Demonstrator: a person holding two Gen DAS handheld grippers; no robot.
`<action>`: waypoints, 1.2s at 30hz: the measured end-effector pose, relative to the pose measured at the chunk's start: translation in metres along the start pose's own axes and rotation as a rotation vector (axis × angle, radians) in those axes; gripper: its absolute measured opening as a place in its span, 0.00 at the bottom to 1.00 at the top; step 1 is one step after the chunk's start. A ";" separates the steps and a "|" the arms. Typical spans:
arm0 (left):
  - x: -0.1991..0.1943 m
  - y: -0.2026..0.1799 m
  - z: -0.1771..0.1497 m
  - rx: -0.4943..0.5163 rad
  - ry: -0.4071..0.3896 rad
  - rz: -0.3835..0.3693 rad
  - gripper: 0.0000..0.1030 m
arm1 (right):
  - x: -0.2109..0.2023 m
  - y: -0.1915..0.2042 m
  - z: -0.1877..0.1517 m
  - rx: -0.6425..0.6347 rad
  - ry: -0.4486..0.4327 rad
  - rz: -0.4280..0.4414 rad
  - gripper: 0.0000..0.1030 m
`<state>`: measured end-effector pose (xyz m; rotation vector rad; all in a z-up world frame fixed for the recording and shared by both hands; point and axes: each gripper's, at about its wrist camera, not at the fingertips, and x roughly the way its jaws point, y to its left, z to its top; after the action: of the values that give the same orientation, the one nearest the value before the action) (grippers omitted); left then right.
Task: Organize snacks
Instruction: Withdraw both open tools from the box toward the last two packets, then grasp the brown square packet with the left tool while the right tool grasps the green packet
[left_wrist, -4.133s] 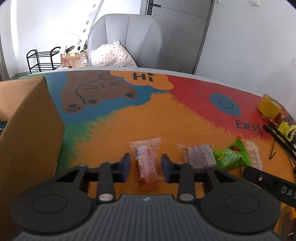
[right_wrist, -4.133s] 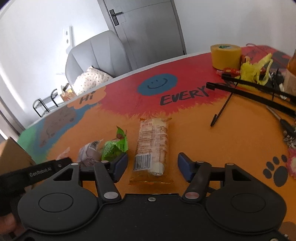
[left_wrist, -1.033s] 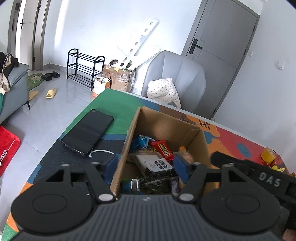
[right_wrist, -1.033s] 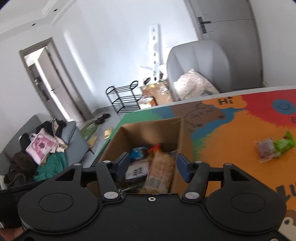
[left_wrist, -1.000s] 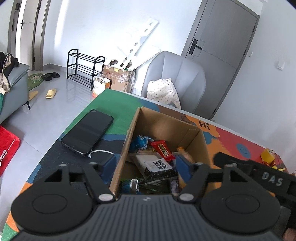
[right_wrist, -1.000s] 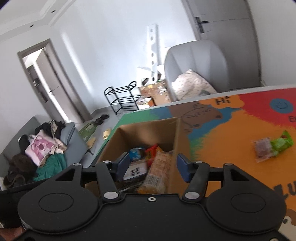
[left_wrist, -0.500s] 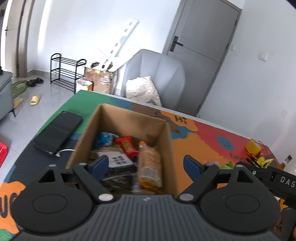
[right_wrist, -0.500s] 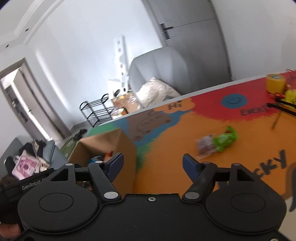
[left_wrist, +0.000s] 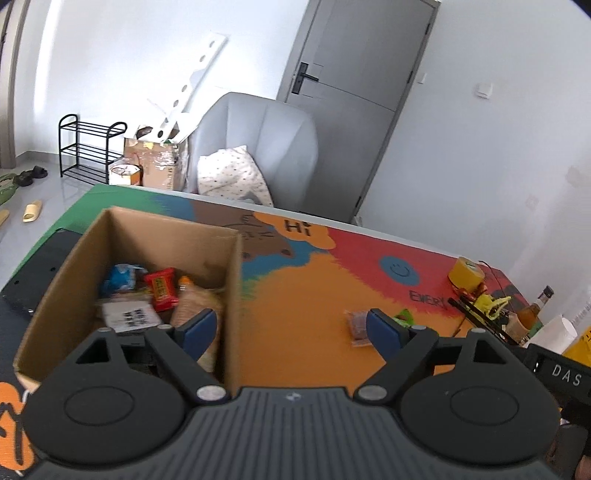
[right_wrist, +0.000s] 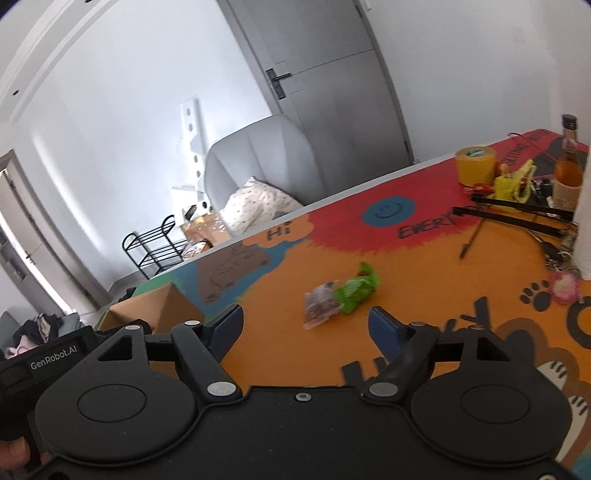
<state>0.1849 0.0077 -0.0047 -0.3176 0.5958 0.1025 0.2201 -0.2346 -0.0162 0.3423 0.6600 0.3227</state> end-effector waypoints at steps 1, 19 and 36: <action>0.002 -0.004 0.000 0.009 0.002 -0.004 0.85 | 0.000 -0.004 0.000 0.007 0.000 -0.001 0.71; 0.071 -0.048 -0.005 0.047 0.084 -0.031 0.81 | 0.037 -0.046 0.005 0.122 0.034 -0.021 0.58; 0.153 -0.067 -0.008 0.002 0.185 -0.007 0.60 | 0.103 -0.080 0.006 0.247 0.123 0.022 0.46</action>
<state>0.3189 -0.0579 -0.0799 -0.3294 0.7781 0.0662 0.3151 -0.2667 -0.0997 0.5693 0.8201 0.2852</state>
